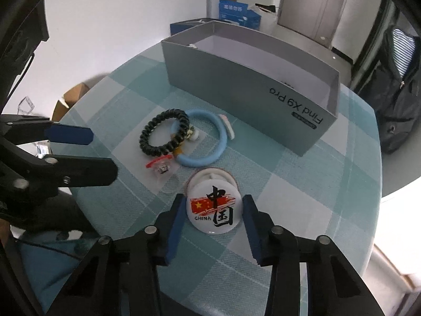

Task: Organize jewelry
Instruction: 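Move the right gripper toward the round China badge and straddle it, then close the right gripper on the China badge while the left gripper closes on the red charm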

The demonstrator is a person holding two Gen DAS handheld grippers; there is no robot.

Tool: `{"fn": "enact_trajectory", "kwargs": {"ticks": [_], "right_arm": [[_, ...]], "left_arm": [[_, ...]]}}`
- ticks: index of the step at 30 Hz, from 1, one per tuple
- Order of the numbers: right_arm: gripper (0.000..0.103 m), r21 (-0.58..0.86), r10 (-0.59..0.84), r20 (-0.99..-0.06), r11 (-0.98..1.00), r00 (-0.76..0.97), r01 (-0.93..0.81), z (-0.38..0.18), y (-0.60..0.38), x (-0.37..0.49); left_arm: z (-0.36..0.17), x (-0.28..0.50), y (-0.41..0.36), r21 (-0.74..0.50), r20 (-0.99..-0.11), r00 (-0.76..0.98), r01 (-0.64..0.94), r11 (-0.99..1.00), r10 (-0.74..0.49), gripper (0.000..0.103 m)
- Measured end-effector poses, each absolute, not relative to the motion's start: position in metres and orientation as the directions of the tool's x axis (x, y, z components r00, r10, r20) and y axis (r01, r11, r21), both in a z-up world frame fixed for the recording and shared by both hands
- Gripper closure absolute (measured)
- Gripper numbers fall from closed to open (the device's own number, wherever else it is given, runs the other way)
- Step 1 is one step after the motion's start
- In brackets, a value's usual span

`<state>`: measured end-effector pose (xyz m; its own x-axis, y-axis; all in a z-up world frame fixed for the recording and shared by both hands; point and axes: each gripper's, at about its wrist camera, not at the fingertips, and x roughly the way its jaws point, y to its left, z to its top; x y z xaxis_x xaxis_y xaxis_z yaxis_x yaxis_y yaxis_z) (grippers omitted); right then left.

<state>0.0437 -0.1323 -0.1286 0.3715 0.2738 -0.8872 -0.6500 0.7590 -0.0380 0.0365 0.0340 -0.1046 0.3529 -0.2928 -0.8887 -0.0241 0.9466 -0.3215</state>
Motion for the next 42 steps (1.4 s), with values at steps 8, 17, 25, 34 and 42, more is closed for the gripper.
{"fn": "enact_trajectory", "kwargs": {"ticks": [8, 17, 25, 34, 42], "right_arm": [[0.062, 0.025, 0.317, -0.872, 0.79, 0.374, -0.612, -0.116, -0.149, 0.053], [0.061, 0.124, 0.36, -0.843, 0.853, 0.4, -0.507, -0.1, -0.186, 0.072], [0.061, 0.164, 0.389, -0.822, 0.861, 0.417, -0.482, -0.091, -0.208, 0.07], [0.061, 0.184, 0.414, -0.802, 0.857, 0.43, -0.482, -0.082, -0.212, 0.07], [0.061, 0.185, 0.416, -0.798, 0.857, 0.436, -0.481, -0.08, -0.213, 0.069]], "left_arm": [[-0.104, 0.04, 0.021, -0.386, -0.869, 0.33, 0.017, 0.922, -0.369, 0.026], [-0.098, 0.043, -0.003, -0.321, -0.874, 0.364, 0.066, 0.945, -0.323, 0.026], [-0.109, 0.056, -0.007, -0.359, -0.884, 0.315, 0.016, 0.933, -0.345, 0.055], [-0.115, 0.072, -0.017, -0.347, -0.891, 0.311, -0.001, 0.938, -0.33, 0.08], [-0.122, 0.081, -0.01, -0.364, -0.889, 0.316, -0.044, 0.93, -0.333, 0.082]]}}
